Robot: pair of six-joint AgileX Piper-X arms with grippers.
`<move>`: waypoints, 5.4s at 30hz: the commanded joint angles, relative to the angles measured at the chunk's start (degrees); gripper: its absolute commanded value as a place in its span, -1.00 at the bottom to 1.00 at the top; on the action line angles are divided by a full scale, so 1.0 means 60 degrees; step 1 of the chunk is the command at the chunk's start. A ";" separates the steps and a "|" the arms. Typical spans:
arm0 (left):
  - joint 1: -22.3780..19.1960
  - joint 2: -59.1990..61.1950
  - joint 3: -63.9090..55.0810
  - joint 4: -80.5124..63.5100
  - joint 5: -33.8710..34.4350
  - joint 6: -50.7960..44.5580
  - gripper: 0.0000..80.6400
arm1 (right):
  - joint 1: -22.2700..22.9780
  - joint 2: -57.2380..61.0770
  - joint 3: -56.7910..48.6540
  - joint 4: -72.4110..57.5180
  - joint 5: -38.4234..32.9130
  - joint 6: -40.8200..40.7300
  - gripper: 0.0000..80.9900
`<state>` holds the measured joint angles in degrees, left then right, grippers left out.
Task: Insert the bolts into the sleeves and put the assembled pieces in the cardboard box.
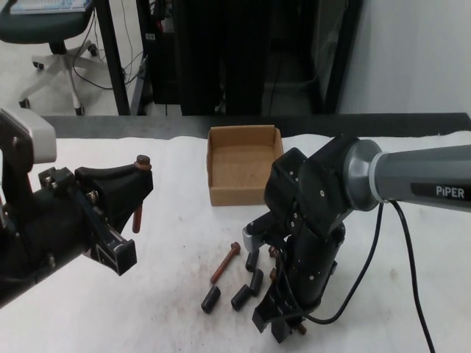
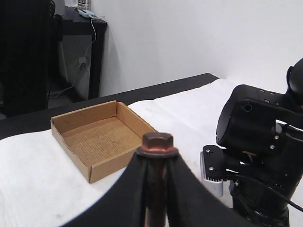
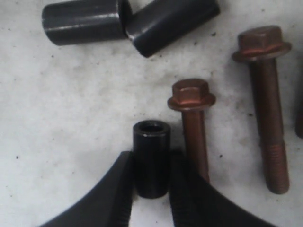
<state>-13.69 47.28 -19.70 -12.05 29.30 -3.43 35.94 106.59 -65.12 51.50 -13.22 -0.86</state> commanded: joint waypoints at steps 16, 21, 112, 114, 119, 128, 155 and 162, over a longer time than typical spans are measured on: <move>0.0009 -0.0108 -0.0044 -0.0103 -0.0025 0.0084 -0.99 | 0.0021 0.0125 0.0046 -0.0517 -0.0492 -0.0153 -0.38; 0.0009 -0.0108 -0.0044 -0.0103 -0.0025 0.0084 -0.99 | 0.0021 0.0198 0.0046 -0.0429 -0.0495 -0.0153 -0.46; -0.1551 0.5427 -0.3286 -0.8867 0.2966 -0.3068 -1.00 | -0.0297 -0.4898 0.3774 -1.3087 -0.1866 -0.0302 -0.98; -0.1551 0.5427 -0.3261 -0.8760 0.2966 -0.2935 -1.00 | -0.0297 -0.4898 0.3774 -1.3250 -0.1971 -0.0302 -0.98; -0.1551 0.5427 -0.3262 -0.8594 0.2574 -0.2852 -1.00 | -0.0297 -0.4898 0.3774 -1.3416 -0.2337 -0.0302 -0.98; -0.1551 0.5427 -0.3262 -0.8595 0.2403 -0.2852 -1.00 | -0.0297 -0.4898 0.3774 -1.3416 -0.2360 -0.0302 -0.98; -0.1551 0.5427 -0.2907 -0.8595 0.2984 -0.3008 -1.00 | -0.0193 -0.4898 0.3774 -1.3416 -0.2263 -0.0302 -0.98; -0.1551 0.5427 -0.2909 -0.8595 0.2984 -0.2987 -1.00 | -0.0212 -0.4898 0.3774 -1.3445 -0.2214 -0.0302 -0.98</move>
<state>-22.78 80.19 -37.06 -63.02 46.42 -20.94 34.79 77.59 -42.29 -27.82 -27.06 -2.51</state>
